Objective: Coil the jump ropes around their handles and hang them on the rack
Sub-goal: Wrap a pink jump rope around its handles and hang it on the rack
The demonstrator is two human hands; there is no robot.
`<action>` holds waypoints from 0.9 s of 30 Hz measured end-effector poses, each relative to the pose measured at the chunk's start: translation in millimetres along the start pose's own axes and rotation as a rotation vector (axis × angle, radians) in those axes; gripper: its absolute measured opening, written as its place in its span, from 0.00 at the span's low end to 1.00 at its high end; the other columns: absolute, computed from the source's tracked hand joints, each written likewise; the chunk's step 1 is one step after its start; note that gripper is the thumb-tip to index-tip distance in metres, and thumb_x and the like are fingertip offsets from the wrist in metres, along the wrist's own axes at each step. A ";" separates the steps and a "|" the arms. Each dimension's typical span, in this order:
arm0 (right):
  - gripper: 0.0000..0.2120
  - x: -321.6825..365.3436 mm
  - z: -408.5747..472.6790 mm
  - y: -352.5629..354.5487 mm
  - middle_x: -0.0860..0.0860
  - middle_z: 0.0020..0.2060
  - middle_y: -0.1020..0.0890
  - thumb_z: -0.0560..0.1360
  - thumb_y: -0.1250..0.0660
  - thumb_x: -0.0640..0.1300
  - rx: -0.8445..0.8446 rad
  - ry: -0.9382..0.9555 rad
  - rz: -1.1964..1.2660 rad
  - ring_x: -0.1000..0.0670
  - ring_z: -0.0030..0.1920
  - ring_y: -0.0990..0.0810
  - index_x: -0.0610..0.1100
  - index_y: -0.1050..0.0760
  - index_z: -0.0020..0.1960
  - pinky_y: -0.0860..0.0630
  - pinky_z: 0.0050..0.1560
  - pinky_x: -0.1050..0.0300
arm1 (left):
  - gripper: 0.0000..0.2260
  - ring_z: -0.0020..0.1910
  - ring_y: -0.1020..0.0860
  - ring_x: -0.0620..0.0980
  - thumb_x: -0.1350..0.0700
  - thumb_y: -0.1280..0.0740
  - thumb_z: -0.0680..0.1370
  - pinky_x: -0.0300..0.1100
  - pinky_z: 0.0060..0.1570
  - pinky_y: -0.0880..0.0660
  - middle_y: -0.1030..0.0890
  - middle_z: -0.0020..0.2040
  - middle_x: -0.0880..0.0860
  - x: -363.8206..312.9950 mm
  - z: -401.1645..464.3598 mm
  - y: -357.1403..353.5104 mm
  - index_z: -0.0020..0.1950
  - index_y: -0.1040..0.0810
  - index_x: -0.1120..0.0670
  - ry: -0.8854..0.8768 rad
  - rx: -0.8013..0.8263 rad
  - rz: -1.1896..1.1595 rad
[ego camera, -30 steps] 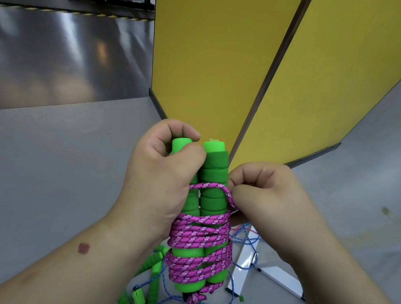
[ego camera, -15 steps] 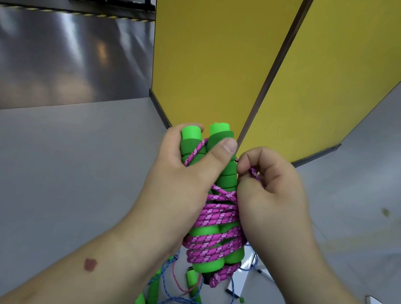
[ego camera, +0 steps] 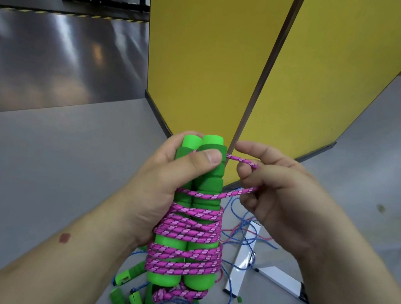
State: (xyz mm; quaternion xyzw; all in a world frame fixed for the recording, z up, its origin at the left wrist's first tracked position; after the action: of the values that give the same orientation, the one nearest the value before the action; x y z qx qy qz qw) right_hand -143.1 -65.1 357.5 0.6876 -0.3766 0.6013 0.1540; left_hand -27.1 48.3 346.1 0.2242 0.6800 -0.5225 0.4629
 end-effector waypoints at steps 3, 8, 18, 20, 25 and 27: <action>0.23 4.5 -2.3 3.1 0.48 0.33 0.22 0.71 0.42 0.23 0.126 -0.076 0.042 0.54 0.26 0.37 0.40 0.17 0.56 0.44 0.27 0.60 | 0.20 0.32 0.22 0.49 0.55 0.21 0.66 0.41 0.31 0.23 0.21 0.37 0.52 -0.5 3.1 2.7 0.55 0.23 0.51 -0.037 -0.046 0.103; 0.18 5.4 -5.2 5.4 0.46 0.37 0.17 0.69 0.35 0.27 0.195 -0.037 -0.055 0.56 0.22 0.37 0.41 0.14 0.51 0.43 0.24 0.63 | 0.18 0.33 0.24 0.53 0.55 0.25 0.68 0.44 0.30 0.25 0.23 0.35 0.53 2.8 7.9 5.7 0.54 0.25 0.54 -0.009 -0.105 0.136; 0.19 11.7 0.7 22.2 0.46 0.36 0.19 0.75 0.40 0.24 0.125 0.022 -0.078 0.53 0.25 0.36 0.41 0.17 0.52 0.37 0.27 0.61 | 0.21 0.41 0.19 0.46 0.49 0.28 0.66 0.43 0.40 0.23 0.18 0.45 0.47 17.6 26.7 5.4 0.60 0.20 0.41 0.008 -0.162 0.349; 0.19 15.1 2.8 28.0 0.45 0.35 0.20 0.75 0.41 0.23 0.112 0.002 -0.068 0.52 0.26 0.35 0.41 0.17 0.52 0.36 0.29 0.60 | 0.24 0.45 0.19 0.45 0.46 0.30 0.67 0.45 0.46 0.22 0.19 0.47 0.41 20.4 29.5 2.9 0.62 0.24 0.34 -0.029 -0.153 0.482; 0.22 31.4 4.7 42.5 0.48 0.34 0.21 0.75 0.43 0.23 0.100 0.006 -0.194 0.52 0.32 0.29 0.42 0.15 0.45 0.33 0.36 0.58 | 0.08 0.31 0.29 0.43 0.53 0.38 0.76 0.34 0.30 0.30 0.26 0.40 0.49 22.3 36.3 -18.2 0.50 0.23 0.41 -0.113 -0.104 0.600; 0.22 38.0 5.4 51.5 0.48 0.34 0.19 0.75 0.42 0.24 0.083 0.012 -0.248 0.53 0.34 0.26 0.43 0.14 0.45 0.32 0.37 0.58 | 0.05 0.35 0.29 0.47 0.50 0.39 0.72 0.42 0.34 0.31 0.28 0.44 0.53 24.2 42.7 -26.3 0.45 0.24 0.44 -0.104 -0.094 0.640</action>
State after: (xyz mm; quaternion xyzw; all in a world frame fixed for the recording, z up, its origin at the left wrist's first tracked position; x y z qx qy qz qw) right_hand -175.7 -115.7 379.7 0.7311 -0.2624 0.5969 0.2009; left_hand -42.4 -4.5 337.4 0.3781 0.5737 -0.3292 0.6478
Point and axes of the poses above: each hand's wrist, its own z-axis towards the middle knuckle, its own y-axis out of the back of the hand, x = y × z, the point moved 4 cm from there along z, towards the middle knuckle
